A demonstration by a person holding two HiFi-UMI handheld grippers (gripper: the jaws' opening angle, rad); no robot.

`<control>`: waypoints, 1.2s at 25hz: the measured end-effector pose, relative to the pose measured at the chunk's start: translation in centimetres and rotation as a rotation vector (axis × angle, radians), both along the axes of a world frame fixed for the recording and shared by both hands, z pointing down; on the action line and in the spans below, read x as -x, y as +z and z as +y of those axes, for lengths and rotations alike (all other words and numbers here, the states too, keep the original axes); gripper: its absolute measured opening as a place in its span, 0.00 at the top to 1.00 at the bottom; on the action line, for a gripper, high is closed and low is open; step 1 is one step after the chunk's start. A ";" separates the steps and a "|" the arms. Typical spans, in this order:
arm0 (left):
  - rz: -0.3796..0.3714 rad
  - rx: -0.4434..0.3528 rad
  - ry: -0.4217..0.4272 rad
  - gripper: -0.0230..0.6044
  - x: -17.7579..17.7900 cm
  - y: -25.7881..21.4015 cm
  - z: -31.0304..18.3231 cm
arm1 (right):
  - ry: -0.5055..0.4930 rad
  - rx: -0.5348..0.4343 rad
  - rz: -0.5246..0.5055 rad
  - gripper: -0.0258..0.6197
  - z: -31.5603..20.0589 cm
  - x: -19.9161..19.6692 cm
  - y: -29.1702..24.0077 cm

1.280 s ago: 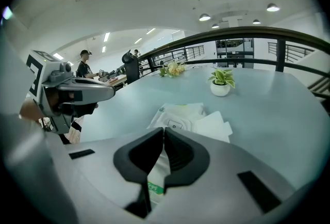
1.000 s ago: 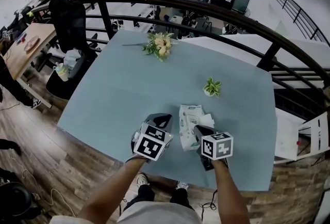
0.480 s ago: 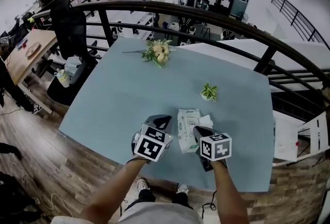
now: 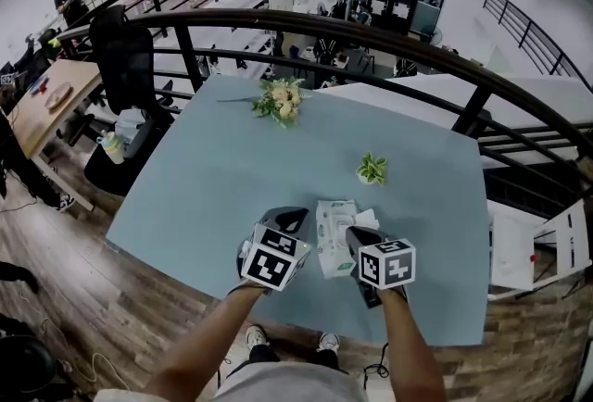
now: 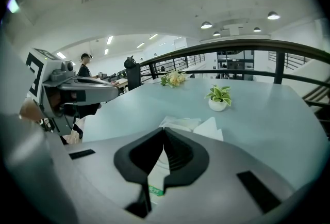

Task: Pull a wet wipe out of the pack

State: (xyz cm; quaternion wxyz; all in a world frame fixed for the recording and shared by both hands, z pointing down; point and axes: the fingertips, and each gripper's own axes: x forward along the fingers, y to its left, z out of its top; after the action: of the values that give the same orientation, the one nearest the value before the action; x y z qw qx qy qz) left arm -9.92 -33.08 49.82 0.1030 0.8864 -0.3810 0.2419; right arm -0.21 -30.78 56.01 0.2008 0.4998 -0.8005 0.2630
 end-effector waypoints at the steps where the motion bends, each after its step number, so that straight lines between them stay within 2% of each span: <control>1: 0.001 -0.003 0.000 0.97 -0.1 -0.1 0.0 | 0.001 -0.002 0.001 0.95 0.0 0.0 -0.1; 30: 0.022 -0.076 -0.038 0.97 0.4 -3.8 -1.4 | 0.032 -0.159 -0.030 0.95 -2.3 -0.2 -6.5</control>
State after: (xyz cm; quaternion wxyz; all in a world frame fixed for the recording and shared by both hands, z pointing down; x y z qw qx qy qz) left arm -10.36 -34.45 46.05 0.0779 0.8849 -0.4053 0.2157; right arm 0.03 -33.06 49.53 0.1441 0.5229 -0.8137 0.2092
